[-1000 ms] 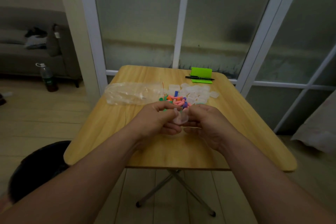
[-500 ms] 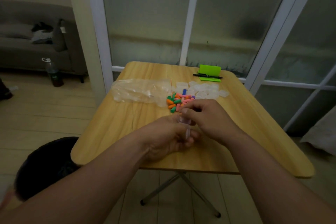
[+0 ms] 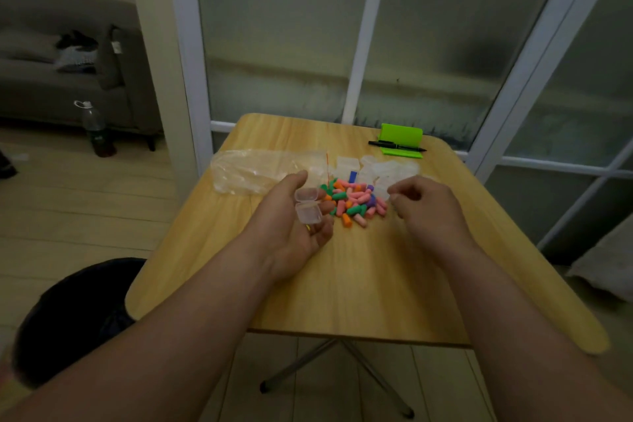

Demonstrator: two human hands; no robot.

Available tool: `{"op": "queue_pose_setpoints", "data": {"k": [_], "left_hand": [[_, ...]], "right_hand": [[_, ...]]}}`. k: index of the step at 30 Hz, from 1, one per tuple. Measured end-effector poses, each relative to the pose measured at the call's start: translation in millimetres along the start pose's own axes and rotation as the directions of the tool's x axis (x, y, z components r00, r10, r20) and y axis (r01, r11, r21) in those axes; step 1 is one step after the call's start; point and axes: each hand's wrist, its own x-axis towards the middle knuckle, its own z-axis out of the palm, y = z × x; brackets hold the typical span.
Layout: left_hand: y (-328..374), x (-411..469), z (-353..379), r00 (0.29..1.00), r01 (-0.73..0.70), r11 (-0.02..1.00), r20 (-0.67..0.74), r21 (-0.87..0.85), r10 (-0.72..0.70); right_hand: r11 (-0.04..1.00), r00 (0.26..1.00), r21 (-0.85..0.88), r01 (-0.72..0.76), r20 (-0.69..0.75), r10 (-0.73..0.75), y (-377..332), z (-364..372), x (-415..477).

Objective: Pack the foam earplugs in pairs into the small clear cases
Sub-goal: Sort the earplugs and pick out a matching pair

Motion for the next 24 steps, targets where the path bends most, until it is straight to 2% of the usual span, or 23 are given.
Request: {"op": "queue_pose_setpoints", "data": {"k": [6, 14, 18, 24], "left_hand": [[-3.5, 5.4, 5.0, 0.998, 0.018, 0.999, 0.059, 0.031, -0.02], [-5.1, 9.1, 5.3, 0.996, 0.04, 0.999, 0.08, 0.035, -0.043], [-4.9, 9.1, 4.3, 0.995, 0.039, 0.998, 0.088, 0.043, -0.043], [-5.9, 9.2, 0.9, 0.994, 0.028, 0.998, 0.107, 0.05, -0.034]], "right_hand": [[0.96, 0.976, -0.204, 0.194, 0.141, -0.167, -8.5, 24.9, -6.5], [0.91, 0.971, -0.348, 0.224, 0.159, -0.178, -12.9, 36.7, -5.1], [0.927, 0.977, -0.315, 0.204, 0.133, -0.17, -16.4, 35.2, -7.0], [0.979, 0.985, -0.114, 0.168, 0.067, -0.161, -28.2, 20.1, -13.1]]}}
